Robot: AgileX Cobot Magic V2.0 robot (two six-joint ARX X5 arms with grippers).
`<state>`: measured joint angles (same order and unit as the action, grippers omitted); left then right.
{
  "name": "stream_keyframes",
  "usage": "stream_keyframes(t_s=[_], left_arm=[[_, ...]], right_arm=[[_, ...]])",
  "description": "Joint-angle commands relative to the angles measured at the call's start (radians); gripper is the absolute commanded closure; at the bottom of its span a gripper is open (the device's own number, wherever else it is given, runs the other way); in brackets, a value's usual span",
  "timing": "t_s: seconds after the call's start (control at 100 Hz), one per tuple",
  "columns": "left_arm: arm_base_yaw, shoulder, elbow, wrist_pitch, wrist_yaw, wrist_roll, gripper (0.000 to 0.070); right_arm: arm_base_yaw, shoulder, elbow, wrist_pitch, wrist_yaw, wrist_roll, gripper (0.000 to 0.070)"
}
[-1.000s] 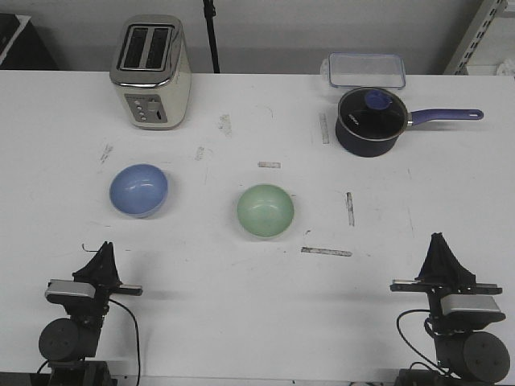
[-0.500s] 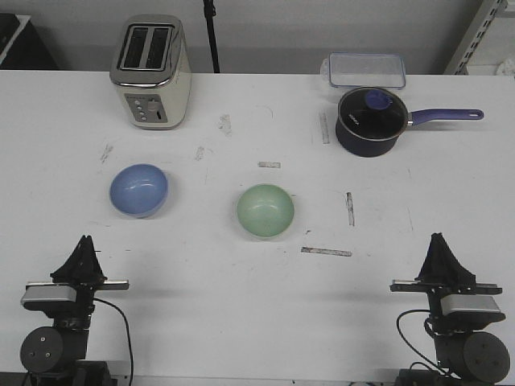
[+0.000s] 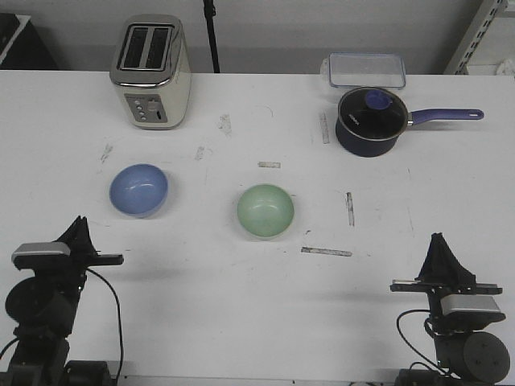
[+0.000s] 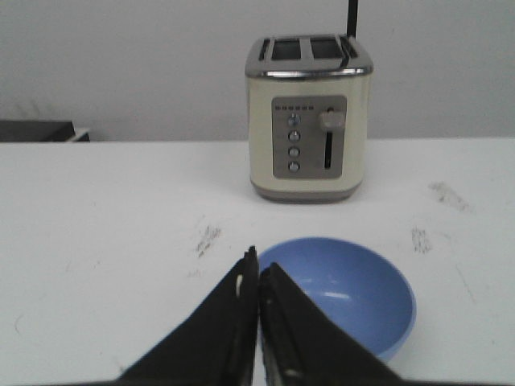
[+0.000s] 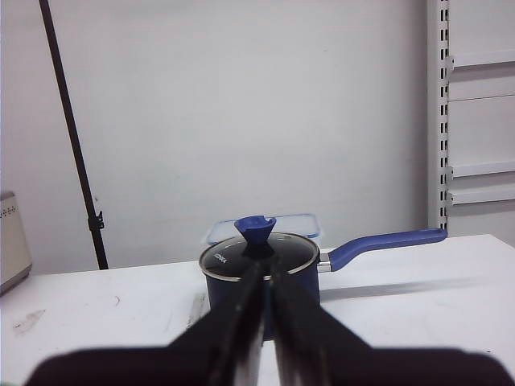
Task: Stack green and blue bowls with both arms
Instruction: 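Reach the left gripper forward to the rim of the light blue bowl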
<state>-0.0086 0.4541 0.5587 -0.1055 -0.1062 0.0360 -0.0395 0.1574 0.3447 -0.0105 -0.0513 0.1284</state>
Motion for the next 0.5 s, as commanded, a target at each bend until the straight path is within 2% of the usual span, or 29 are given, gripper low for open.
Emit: stream_keyframes(t_s=[0.0,0.23,0.49], left_arm=[[0.001,0.073,0.055,-0.026,-0.002,-0.003,0.0699],[0.001,0.314,0.23,-0.158,-0.002,-0.008,0.0699],[0.004,0.554,0.467,-0.373,-0.002,-0.135,0.0699]], right_arm=[[0.001,0.0,0.003,0.013,0.0,0.009,0.0694],[0.001,0.0,0.003,0.013,0.0,0.009,0.0694],[0.001,0.0,0.003,0.013,0.0,0.009,0.0694]])
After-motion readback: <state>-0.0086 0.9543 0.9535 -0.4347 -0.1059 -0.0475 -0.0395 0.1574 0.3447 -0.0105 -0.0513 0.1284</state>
